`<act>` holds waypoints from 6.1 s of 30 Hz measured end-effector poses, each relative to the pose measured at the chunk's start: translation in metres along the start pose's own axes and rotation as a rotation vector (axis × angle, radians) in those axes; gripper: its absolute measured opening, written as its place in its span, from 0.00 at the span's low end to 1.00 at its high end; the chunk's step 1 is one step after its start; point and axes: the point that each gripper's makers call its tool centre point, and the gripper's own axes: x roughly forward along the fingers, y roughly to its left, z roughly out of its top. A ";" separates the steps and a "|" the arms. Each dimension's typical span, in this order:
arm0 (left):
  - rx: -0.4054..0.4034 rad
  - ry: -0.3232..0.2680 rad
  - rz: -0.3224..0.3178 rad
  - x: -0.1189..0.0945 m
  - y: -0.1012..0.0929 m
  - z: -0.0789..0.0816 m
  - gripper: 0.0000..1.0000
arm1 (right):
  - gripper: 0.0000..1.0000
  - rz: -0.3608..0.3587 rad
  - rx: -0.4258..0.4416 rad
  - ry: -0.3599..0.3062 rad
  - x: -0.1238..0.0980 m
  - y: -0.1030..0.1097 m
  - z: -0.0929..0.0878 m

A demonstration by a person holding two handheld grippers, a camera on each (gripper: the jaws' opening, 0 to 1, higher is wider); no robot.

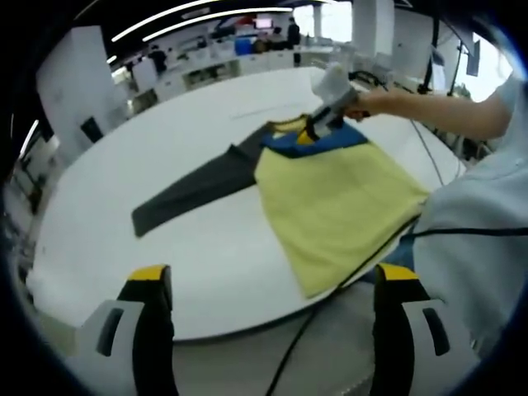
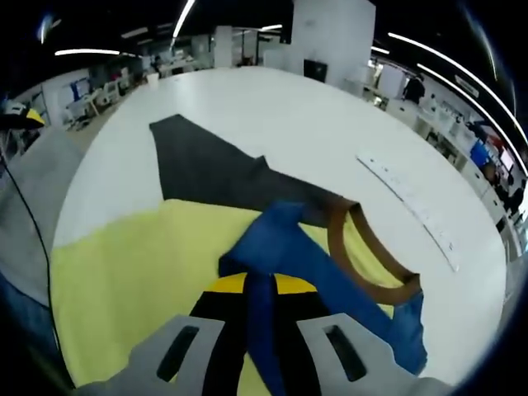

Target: Fold the garment on the visible template until the final outline fits inside the template.

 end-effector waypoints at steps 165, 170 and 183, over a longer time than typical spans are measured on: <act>0.143 0.056 -0.042 0.011 -0.018 0.033 0.92 | 0.72 0.000 -0.046 -0.187 -0.072 0.032 0.030; 0.147 0.058 -0.042 0.013 -0.018 0.036 0.92 | 0.78 0.001 -0.043 -0.187 -0.078 0.033 0.025; 0.160 0.052 -0.045 0.014 -0.020 0.039 0.93 | 0.95 -0.007 -0.054 -0.188 -0.095 0.034 0.015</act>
